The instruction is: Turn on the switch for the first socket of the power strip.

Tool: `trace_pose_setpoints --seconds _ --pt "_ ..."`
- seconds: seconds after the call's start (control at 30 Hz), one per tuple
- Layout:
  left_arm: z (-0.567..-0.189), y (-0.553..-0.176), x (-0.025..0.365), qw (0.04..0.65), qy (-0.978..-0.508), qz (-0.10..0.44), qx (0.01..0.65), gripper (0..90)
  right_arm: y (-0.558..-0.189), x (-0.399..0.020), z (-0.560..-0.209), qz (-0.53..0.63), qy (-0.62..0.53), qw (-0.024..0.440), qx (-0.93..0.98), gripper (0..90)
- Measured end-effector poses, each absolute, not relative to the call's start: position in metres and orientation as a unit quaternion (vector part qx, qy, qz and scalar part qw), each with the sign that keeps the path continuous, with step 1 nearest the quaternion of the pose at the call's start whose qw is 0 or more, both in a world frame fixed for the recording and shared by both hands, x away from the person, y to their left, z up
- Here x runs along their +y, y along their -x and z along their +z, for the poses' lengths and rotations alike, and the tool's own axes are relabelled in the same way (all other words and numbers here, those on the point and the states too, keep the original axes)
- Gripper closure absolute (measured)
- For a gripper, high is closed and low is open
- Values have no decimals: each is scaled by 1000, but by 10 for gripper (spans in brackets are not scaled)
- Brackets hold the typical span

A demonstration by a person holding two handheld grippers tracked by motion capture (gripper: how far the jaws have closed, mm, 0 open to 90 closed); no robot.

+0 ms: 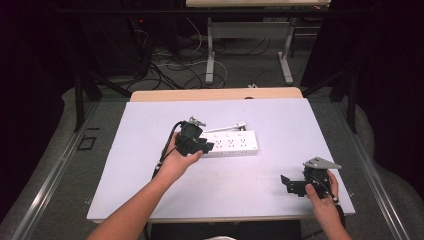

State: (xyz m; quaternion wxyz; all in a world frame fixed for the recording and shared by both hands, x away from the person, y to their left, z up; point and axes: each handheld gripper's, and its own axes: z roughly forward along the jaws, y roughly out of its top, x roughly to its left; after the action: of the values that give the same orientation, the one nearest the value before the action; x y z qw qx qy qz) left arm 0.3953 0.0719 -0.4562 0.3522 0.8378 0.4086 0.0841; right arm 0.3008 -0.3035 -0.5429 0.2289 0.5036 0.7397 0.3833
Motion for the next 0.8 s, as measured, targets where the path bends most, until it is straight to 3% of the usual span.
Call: trace_pose_setpoints --seconds 0.8 --pt "-459 -424 60 338 -812 70 471 802 -302 -303 -544 382 -503 224 742 0"
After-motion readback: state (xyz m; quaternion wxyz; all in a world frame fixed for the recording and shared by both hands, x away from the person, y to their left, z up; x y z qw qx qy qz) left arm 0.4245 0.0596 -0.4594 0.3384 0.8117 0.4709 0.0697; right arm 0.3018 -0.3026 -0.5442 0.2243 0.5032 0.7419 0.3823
